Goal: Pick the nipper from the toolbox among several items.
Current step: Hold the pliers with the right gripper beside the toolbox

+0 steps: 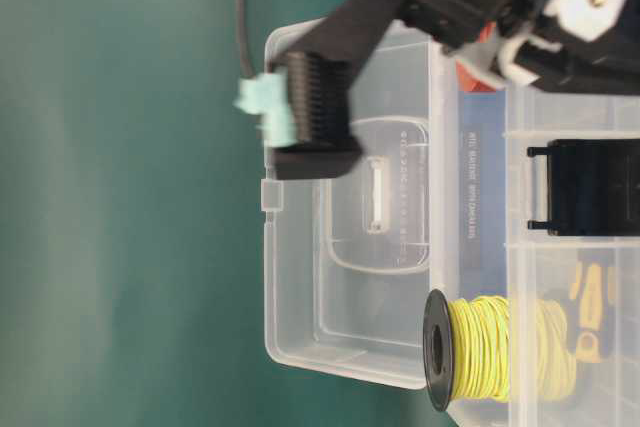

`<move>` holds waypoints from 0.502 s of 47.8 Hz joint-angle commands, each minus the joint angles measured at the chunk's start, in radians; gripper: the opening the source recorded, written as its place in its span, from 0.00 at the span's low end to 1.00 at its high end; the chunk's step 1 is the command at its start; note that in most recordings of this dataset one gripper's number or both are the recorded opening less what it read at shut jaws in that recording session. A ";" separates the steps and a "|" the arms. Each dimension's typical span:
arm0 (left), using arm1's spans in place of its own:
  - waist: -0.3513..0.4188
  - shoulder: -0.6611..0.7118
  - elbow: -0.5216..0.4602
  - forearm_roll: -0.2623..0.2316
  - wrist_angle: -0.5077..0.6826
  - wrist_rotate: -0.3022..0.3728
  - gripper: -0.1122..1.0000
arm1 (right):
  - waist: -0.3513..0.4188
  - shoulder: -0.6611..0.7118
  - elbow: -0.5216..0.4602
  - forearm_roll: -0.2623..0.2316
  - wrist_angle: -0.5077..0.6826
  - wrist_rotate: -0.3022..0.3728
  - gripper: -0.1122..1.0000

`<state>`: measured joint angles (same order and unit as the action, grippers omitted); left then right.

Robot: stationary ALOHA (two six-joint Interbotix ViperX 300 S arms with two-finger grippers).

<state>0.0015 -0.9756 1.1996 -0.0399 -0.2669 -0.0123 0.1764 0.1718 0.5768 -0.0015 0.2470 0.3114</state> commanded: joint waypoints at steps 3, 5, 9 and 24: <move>0.000 0.005 -0.009 -0.003 -0.005 -0.002 0.10 | -0.006 -0.014 -0.018 0.002 0.006 0.003 0.23; 0.000 0.003 -0.009 -0.003 -0.005 -0.002 0.10 | -0.008 -0.015 -0.020 0.002 0.006 0.002 0.27; 0.000 0.002 -0.009 -0.003 -0.002 -0.002 0.10 | -0.008 -0.026 -0.023 -0.002 0.009 0.002 0.49; 0.002 0.000 -0.009 -0.005 0.000 -0.002 0.10 | -0.021 -0.290 -0.017 -0.069 0.124 0.000 0.81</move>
<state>0.0015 -0.9787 1.1996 -0.0414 -0.2623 -0.0123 0.1595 -0.0261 0.5722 -0.0476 0.3513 0.3114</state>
